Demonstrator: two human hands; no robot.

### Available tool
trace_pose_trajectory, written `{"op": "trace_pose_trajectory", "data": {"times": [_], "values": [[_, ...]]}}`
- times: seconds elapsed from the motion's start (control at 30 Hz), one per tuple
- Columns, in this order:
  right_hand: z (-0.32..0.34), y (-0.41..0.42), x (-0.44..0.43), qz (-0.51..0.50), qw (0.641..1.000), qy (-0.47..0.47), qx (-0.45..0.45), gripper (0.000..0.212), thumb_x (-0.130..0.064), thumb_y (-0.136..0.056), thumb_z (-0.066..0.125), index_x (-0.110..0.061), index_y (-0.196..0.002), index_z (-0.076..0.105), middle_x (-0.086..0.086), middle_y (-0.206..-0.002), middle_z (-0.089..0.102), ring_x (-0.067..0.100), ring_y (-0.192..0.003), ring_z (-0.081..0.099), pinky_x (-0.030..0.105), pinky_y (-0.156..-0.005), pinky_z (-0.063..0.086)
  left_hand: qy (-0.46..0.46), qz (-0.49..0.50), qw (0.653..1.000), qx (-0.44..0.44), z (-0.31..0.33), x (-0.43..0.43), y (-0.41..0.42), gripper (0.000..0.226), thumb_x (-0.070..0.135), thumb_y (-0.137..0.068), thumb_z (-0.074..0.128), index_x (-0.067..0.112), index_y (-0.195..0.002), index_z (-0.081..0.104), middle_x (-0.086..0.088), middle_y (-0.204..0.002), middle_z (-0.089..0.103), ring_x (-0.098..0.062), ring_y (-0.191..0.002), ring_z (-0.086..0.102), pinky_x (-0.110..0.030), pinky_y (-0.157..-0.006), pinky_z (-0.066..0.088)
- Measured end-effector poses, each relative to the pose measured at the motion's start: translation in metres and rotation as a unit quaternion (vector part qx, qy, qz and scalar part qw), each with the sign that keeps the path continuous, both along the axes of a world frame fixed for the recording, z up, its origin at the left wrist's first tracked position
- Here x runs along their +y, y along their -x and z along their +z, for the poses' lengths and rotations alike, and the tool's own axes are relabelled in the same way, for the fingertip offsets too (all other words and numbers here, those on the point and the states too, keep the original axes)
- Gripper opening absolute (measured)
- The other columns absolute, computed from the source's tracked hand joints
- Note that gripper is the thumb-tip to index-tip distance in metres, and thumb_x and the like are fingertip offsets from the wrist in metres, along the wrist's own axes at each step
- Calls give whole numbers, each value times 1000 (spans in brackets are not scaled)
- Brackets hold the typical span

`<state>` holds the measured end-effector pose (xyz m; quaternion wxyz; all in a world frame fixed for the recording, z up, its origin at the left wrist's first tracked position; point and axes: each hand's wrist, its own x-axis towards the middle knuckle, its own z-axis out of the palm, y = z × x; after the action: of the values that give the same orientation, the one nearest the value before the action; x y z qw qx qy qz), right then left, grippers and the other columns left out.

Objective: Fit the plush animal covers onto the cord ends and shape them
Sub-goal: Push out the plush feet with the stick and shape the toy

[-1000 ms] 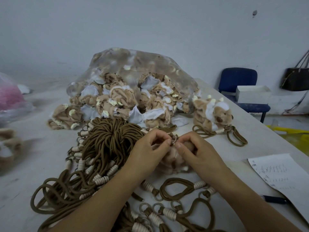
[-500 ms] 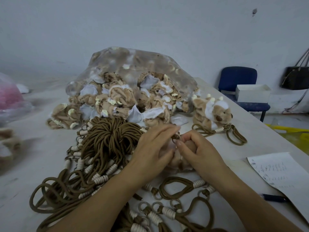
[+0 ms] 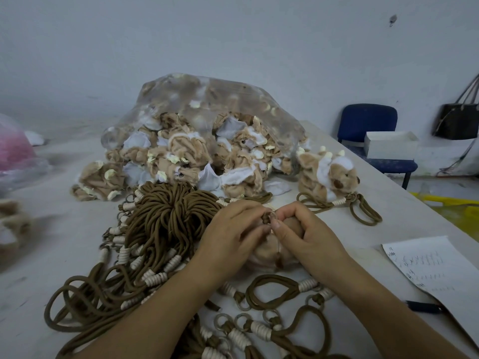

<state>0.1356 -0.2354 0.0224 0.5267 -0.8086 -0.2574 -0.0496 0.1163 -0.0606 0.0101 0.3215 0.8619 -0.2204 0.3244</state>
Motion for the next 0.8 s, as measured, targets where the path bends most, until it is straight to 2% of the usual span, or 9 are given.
{"op": "trace_pose_trajectory", "data": {"times": [0.1, 0.17, 0.27, 0.4, 0.5, 0.63, 0.8], "values": [[0, 0, 0, 20, 1000, -21, 13, 6, -34, -90, 61, -38, -86, 58, -14, -85, 63, -1, -74, 58, 10, -62, 45, 23, 7, 1000, -12, 0, -3, 2, 36, 27, -92, 49, 9, -116, 69, 14, -112, 55, 7, -106, 48, -7, -95, 36], [1, 0, 0, 28, 998, -41, 24, 8, -33, -90, 61, -38, -84, 60, -10, -85, 64, 3, -76, 60, 12, -64, 47, 36, 3, 999, 5, 0, -3, 3, 36, 27, -93, 50, 10, -118, 69, 15, -114, 55, 9, -107, 47, -3, -95, 33], [1, 0, 1, 39, 995, -75, 49, 8, -31, -90, 61, -35, -84, 63, -6, -84, 67, 4, -76, 62, 15, -66, 50, 55, -17, 996, 71, -2, -4, 3, 34, 25, -97, 52, 15, -127, 63, 12, -123, 56, 7, -115, 48, -6, -98, 33], [-1, 0, 4, 41, 994, -83, 60, 10, -29, -90, 61, -36, -84, 66, -4, -85, 68, 6, -77, 62, 14, -66, 50, 58, -45, 988, 134, -7, -5, 2, 40, 21, -100, 50, 19, -141, 50, 11, -141, 48, 10, -130, 37, -7, -106, 26], [-2, 0, 4, 52, 991, -95, 75, 10, -31, -90, 59, -35, -86, 68, -2, -90, 70, 11, -86, 65, 15, -71, 52, 102, -71, 978, 166, -8, -3, 1, 40, 21, -100, 52, 21, -140, 52, 12, -141, 50, 8, -130, 40, -13, -109, 30], [-3, -1, 2, 53, 990, -95, 85, 14, -30, -94, 56, -33, -89, 70, 6, -92, 69, 20, -90, 65, 21, -74, 54, 158, -104, 961, 201, -9, -1, 0, 39, 38, -95, 51, 32, -134, 55, 19, -136, 53, 8, -128, 44, -13, -107, 34], [-5, -3, 0, 62, 991, -78, 90, 21, -22, -96, 54, -35, -92, 70, -6, -99, 70, 9, -97, 64, 20, -83, 52, 184, -113, 954, 208, -8, -1, -1, 33, 42, -94, 54, 35, -125, 61, 22, -126, 59, 5, -123, 50, -15, -104, 37]]}}
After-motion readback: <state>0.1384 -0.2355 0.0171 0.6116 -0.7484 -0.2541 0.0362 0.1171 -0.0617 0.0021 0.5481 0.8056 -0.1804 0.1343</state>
